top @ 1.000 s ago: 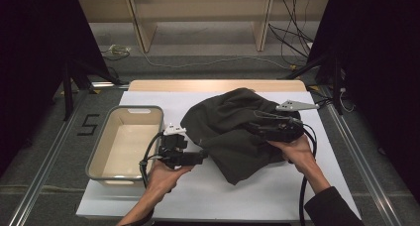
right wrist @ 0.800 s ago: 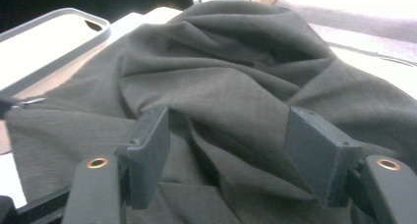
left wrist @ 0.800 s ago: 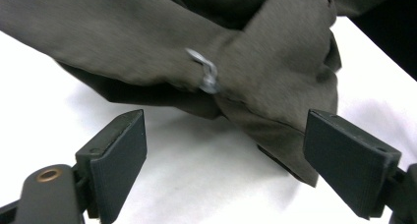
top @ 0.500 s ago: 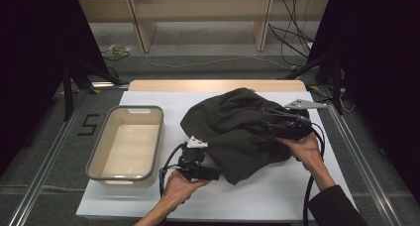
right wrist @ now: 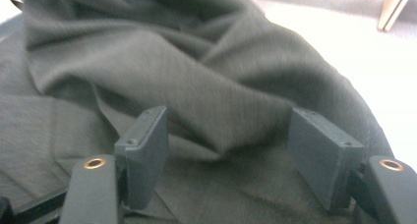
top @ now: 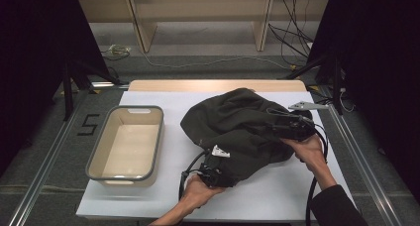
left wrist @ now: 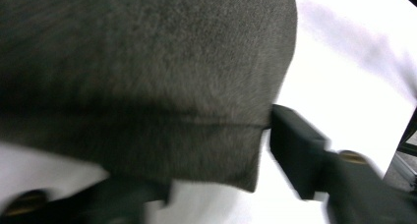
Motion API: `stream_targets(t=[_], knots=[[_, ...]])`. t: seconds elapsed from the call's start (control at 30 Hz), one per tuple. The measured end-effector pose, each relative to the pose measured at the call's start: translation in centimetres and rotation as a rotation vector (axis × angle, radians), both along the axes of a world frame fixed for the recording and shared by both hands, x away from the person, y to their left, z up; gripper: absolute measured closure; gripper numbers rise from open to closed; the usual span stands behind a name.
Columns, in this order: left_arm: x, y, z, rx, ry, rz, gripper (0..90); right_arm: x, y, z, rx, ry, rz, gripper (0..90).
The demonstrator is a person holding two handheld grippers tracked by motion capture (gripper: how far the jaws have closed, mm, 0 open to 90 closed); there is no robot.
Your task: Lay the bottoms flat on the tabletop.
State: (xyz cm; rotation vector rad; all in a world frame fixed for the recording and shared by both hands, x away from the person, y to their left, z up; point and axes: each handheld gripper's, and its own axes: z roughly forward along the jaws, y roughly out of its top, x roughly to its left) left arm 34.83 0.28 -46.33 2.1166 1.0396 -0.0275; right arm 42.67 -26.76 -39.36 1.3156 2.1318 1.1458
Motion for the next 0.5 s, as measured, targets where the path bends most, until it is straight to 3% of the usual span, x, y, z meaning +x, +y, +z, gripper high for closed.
stream_targets(t=[0.07, 0.13, 0.3, 0.37, 0.5], knots=[[0.1, 0.3, 0.4, -0.006, -0.017, -0.006, 72.0, 0.2, 0.1, -0.6, -0.019, 0.026, -0.003, 38.6], [0.3, 0.7, 1.0, -0.019, -0.024, -0.015, 82.8, 0.3, 0.3, -1.0, -0.025, 0.037, 0.004, 49.1], [0.9, 2.3, 2.4, -0.025, -0.037, -0.039, 86.0, 0.1, 0.7, -1.1, -0.057, 0.063, 0.033, 79.4], [1.3, 3.5, 3.2, -0.027, -0.044, -0.04, 86.1, -0.1, 1.0, -1.1, -0.075, 0.076, 0.052, 87.2], [2.5, 6.5, 5.1, -0.052, -0.06, -0.016, 86.3, -0.8, 2.2, -0.9, -0.092, 0.098, 0.098, 89.8]])
